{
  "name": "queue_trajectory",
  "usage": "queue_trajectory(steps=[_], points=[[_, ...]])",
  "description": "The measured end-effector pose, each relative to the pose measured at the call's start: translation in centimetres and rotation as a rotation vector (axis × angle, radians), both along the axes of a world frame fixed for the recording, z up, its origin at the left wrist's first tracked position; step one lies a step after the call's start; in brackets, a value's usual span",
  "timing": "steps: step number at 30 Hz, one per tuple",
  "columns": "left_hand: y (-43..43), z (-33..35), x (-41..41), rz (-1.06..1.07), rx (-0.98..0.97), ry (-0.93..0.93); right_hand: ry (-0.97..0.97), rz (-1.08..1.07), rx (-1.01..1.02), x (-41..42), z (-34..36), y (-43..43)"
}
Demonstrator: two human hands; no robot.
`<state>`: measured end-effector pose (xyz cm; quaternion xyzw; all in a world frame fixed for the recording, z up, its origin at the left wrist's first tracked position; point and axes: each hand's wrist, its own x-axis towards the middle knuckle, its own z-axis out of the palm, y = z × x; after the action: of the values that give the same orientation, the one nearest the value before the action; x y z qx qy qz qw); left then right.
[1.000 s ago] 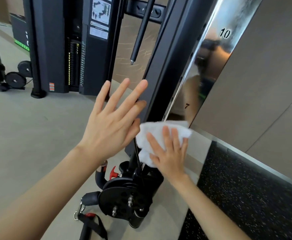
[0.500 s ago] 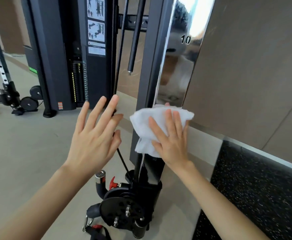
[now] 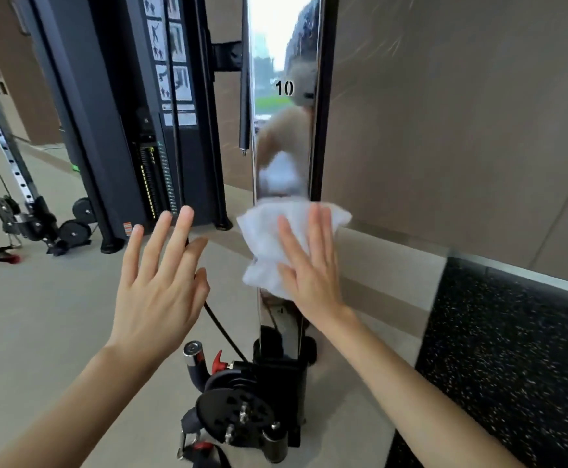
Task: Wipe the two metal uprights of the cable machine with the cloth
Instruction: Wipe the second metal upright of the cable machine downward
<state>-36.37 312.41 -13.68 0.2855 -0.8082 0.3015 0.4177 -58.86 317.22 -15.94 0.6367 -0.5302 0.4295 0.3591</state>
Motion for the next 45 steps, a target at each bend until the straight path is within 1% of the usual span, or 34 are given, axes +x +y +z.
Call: queue_trajectory(steps=[2, 3, 5, 7, 10, 12, 15, 19, 22, 25, 28, 31, 34, 36, 38, 40, 42, 45], points=[[0.1, 0.1, -0.1, 0.032, -0.027, -0.013, -0.146, 0.094, -0.065, 0.3, 6.4, -0.8], [0.3, 0.2, -0.2, 0.042, -0.037, -0.014, -0.182, 0.117, -0.078, 0.5, 8.1, -1.0], [0.7, 0.4, -0.4, 0.048, -0.048, -0.017, -0.208, 0.165, -0.093, 0.7, 7.8, -1.2], [1.1, 0.5, -0.6, 0.05, -0.046, -0.013, -0.216, 0.192, -0.075, 0.5, 3.4, -1.2], [1.4, 0.3, -0.7, 0.063, -0.036, 0.002, -0.23, 0.15, -0.011, 0.6, -5.0, -0.6], [1.7, 0.2, -0.8, 0.06, -0.026, 0.01, -0.248, 0.129, 0.0, 1.1, -8.8, -0.4], [2.2, 0.4, -0.8, 0.063, -0.007, 0.017, -0.234, 0.11, 0.061, 1.1, -11.8, 0.1], [2.8, 0.3, -0.6, 0.046, -0.009, -0.003, -0.155, 0.079, 0.184, 0.2, -16.5, 1.6], [2.5, 0.5, -0.6, 0.026, -0.006, -0.009, -0.122, 0.063, 0.219, -0.1, -18.1, 1.8], [2.4, 0.4, -0.8, 0.036, 0.005, -0.001, -0.126, 0.081, 0.231, 0.0, -16.9, 1.7], [2.3, 0.3, -0.8, 0.032, 0.018, -0.003, -0.133, 0.139, 0.247, 0.0, -13.3, 1.6], [1.9, 0.2, -0.7, 0.031, 0.002, -0.02, -0.173, 0.211, 0.199, 0.1, -6.5, 0.9], [1.4, 0.2, -0.7, 0.029, -0.037, -0.044, -0.179, 0.206, 0.139, 0.3, 1.8, -0.1], [1.0, 0.3, -0.6, 0.051, -0.048, -0.066, -0.172, 0.163, 0.058, 0.5, 7.0, -0.8], [0.5, 0.5, -0.4, 0.088, -0.045, -0.087, -0.124, 0.099, -0.022, 0.4, 9.8, -1.4], [0.2, 1.0, -0.3, 0.131, -0.047, -0.104, -0.11, 0.13, -0.029, 0.1, 9.4, -1.5], [-0.1, 2.0, -0.2, 0.16, -0.048, -0.128, -0.099, 0.176, -0.007, -0.3, 6.5, -1.3], [-0.5, 3.8, -0.4, 0.184, -0.051, -0.167, -0.095, 0.19, 0.069, -0.7, 2.7, -0.4]])
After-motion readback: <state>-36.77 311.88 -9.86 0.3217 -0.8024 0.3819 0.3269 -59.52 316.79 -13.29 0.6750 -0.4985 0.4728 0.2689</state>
